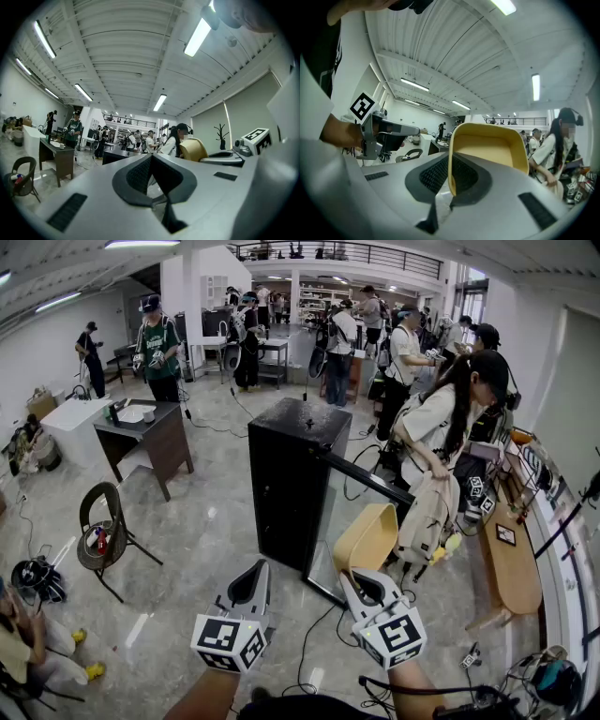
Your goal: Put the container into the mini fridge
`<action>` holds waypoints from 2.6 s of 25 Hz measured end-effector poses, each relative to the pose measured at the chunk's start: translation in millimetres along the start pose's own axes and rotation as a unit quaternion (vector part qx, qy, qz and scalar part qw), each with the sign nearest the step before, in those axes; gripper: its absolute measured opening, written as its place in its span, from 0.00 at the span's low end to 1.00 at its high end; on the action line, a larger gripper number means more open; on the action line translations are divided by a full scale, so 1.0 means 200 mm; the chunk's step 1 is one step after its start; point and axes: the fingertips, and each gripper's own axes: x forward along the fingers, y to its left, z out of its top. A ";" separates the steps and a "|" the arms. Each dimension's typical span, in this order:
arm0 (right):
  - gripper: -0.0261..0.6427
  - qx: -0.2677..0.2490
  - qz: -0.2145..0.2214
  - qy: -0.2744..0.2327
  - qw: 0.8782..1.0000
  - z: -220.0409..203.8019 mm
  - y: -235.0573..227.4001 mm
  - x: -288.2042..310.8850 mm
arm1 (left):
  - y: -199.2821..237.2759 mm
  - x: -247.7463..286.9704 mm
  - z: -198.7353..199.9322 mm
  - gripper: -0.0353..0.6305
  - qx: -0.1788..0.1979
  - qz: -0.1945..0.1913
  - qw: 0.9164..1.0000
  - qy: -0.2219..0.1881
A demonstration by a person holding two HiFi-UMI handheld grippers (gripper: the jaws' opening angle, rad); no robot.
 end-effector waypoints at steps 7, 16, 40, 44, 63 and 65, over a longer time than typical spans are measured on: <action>0.07 -0.004 0.006 0.014 1.000 0.00 0.03 -0.02 | 0.00 -0.03 0.02 0.07 -0.016 -0.008 1.000 -0.004; 0.07 -0.006 0.008 0.012 1.000 0.03 0.05 0.01 | 0.02 -0.04 0.03 0.06 -0.013 -0.010 1.000 0.000; 0.08 0.008 0.008 0.009 1.000 0.06 0.27 0.24 | 0.38 -0.19 0.05 0.06 0.004 0.001 1.000 0.002; 0.08 0.005 0.003 0.010 1.000 0.07 0.34 0.29 | 0.44 -0.22 0.04 0.06 0.008 -0.009 1.000 0.007; 0.08 0.005 0.010 0.024 1.000 0.02 0.41 0.50 | 0.63 -0.17 0.00 0.06 0.019 -0.012 1.000 0.016; 0.08 0.005 0.016 0.024 1.000 0.01 0.38 0.55 | 0.66 -0.13 0.01 0.06 0.018 -0.008 1.000 0.014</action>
